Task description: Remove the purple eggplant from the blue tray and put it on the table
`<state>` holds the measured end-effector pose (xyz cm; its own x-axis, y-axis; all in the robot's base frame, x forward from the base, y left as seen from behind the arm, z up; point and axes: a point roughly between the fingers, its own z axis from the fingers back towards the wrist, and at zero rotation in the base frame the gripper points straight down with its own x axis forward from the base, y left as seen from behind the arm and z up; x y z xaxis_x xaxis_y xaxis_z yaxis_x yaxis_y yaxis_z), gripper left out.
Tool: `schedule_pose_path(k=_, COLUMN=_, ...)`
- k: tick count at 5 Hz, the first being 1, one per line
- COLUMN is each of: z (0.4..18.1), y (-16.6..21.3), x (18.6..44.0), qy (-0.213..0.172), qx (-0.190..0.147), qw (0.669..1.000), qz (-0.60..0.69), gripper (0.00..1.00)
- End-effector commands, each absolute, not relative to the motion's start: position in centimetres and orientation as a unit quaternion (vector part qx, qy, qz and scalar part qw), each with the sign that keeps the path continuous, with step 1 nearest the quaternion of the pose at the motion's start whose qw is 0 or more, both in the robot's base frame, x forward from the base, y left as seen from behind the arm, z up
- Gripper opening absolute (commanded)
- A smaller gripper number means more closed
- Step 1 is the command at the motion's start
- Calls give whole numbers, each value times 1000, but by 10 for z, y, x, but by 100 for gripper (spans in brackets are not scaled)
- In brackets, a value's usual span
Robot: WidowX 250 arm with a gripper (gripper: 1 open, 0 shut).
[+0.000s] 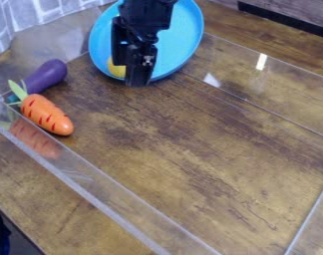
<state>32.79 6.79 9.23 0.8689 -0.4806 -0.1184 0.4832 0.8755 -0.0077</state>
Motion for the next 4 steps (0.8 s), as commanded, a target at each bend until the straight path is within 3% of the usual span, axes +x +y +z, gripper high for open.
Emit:
schedule_pose_path(k=1, z=108, y=83, x=338, qy=30, qx=25, qw=966, qz=-255, gripper=100)
schedule_pose_path(k=4, z=102, y=137, x=344, qy=38, qx=35, qw=950, qz=-306, gripper=100)
